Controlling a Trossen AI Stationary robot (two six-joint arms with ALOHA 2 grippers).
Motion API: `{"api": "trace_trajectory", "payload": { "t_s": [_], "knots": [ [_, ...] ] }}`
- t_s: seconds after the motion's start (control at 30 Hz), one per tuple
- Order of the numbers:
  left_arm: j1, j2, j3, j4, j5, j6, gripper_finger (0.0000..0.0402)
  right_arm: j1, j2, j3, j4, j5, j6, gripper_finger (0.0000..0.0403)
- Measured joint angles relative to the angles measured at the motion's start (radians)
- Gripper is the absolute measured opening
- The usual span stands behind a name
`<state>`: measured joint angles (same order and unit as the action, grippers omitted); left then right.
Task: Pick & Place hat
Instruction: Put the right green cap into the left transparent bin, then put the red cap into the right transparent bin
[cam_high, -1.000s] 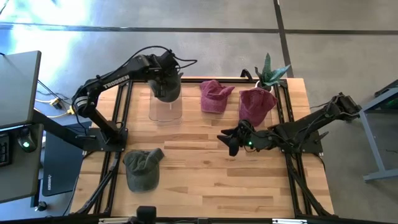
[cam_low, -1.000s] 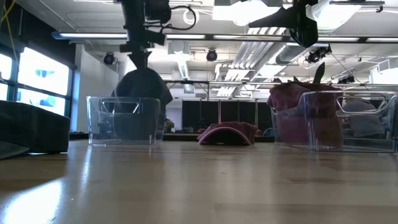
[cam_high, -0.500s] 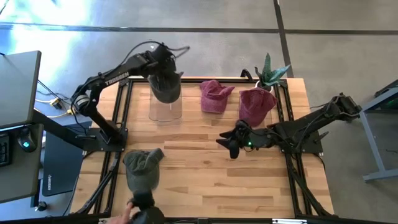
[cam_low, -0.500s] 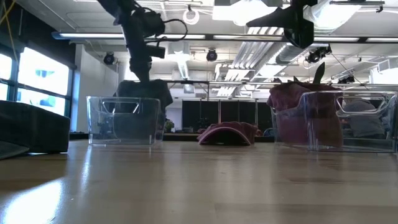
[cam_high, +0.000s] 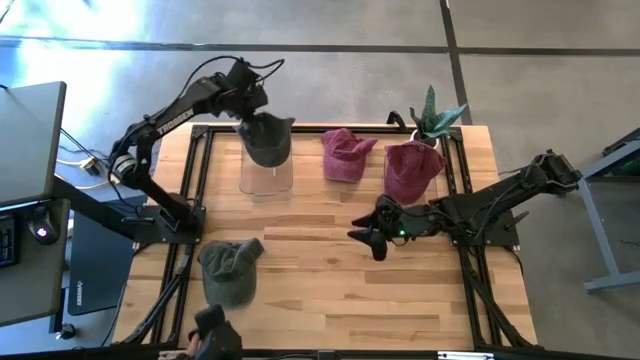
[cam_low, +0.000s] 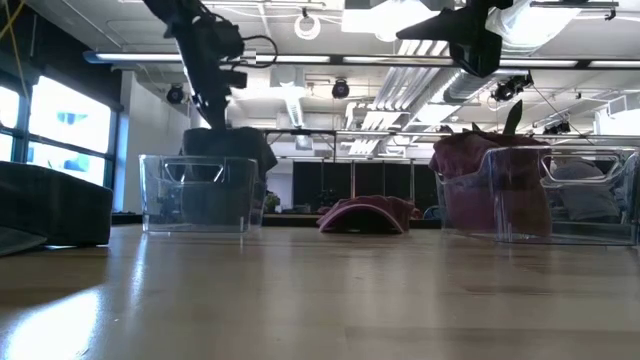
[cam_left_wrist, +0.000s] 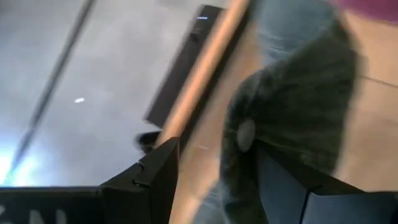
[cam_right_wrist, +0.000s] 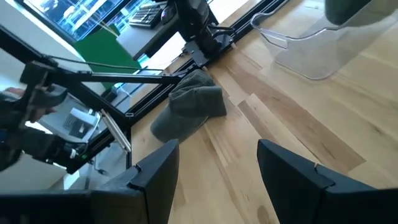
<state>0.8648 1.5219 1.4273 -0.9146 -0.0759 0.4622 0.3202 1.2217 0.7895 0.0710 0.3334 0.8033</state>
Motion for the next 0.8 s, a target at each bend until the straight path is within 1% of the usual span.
{"api": "trace_trajectory", "payload": {
  "t_s": [0.1,0.23,0.3,0.37,0.5,0.53,0.6,0.67,0.73,0.8],
  "knots": [
    [-0.057,-0.025,0.0,-0.058,0.035,0.0,0.0186,0.0,-0.001,0.0,-0.001,-0.008,-0.024,0.0212],
    [-0.119,-0.077,0.0,-0.094,0.014,-0.031,0.0188,-0.009,-0.029,0.0,-0.036,-0.01,-0.045,0.0212],
    [-0.128,-0.101,0.005,-0.115,-0.01,-0.088,0.0195,-0.02,-0.058,0.0,-0.062,-0.009,-0.045,0.0212],
    [-0.128,-0.123,0.035,-0.181,-0.011,-0.149,0.0207,-0.032,-0.094,0.0,-0.086,-0.009,-0.048,0.0212],
    [-0.128,-0.151,0.142,-0.354,-0.006,-0.327,0.0229,-0.057,-0.169,0.0,-0.124,-0.008,-0.106,0.0212],
    [-0.128,-0.151,0.174,-0.408,0.014,-0.384,0.0231,-0.065,-0.185,0.0,-0.13,-0.008,-0.128,0.0212],
    [-0.135,-0.155,0.239,-0.502,0.084,-0.489,0.0233,-0.081,-0.21,0.0,-0.145,-0.007,-0.168,0.0212],
    [-0.171,-0.164,0.296,-0.593,0.163,-0.567,0.0234,-0.097,-0.224,0.0,-0.153,-0.007,-0.208,0.0212],
    [-0.236,-0.178,0.332,-0.661,0.206,-0.638,0.0234,-0.112,-0.23,0.0,-0.163,-0.007,-0.247,0.0212],
    [-0.337,-0.199,0.339,-0.649,0.224,-0.723,0.0234,-0.128,-0.229,0.0,-0.166,-0.01,-0.287,0.0212]
  ]
}}
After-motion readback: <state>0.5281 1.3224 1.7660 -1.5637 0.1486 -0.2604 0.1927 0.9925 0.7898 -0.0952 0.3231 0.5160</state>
